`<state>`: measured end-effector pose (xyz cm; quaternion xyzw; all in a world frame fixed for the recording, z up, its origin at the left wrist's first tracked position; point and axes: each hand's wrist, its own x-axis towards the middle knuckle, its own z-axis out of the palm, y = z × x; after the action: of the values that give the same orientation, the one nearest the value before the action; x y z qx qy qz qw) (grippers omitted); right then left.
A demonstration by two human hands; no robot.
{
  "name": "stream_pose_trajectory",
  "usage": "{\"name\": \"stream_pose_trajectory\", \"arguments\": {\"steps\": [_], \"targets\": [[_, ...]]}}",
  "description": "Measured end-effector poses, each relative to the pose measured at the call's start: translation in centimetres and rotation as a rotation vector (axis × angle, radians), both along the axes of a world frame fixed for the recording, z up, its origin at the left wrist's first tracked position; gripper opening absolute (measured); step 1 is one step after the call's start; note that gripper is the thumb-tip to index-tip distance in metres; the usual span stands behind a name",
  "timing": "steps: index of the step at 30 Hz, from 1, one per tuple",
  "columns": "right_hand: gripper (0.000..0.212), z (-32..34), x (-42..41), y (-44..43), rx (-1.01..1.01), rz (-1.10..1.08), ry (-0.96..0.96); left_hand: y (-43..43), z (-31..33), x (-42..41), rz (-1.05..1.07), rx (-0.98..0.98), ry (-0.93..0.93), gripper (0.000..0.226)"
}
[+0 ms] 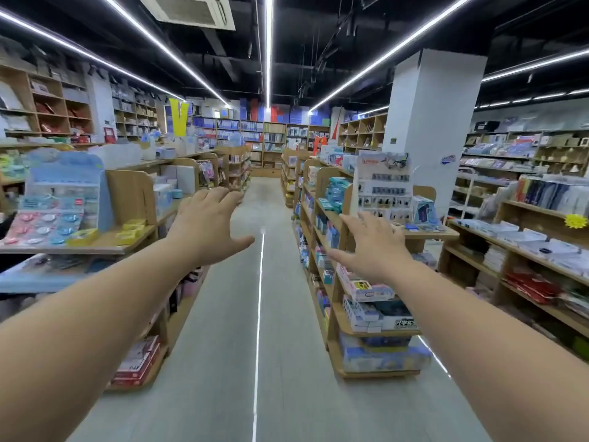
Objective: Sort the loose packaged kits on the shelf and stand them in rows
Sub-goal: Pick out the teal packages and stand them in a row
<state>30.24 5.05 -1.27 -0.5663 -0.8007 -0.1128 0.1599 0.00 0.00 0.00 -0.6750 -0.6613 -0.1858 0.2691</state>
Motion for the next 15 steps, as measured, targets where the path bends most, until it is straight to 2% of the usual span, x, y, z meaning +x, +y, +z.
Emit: {"name": "stream_pose_trajectory", "arguments": {"steps": [15], "targets": [[0.088, -0.9, -12.5, 35.6, -0.041, -0.105, 0.070, 38.0, -1.1, -13.2, -0.047, -0.119, 0.002, 0.093]]}}
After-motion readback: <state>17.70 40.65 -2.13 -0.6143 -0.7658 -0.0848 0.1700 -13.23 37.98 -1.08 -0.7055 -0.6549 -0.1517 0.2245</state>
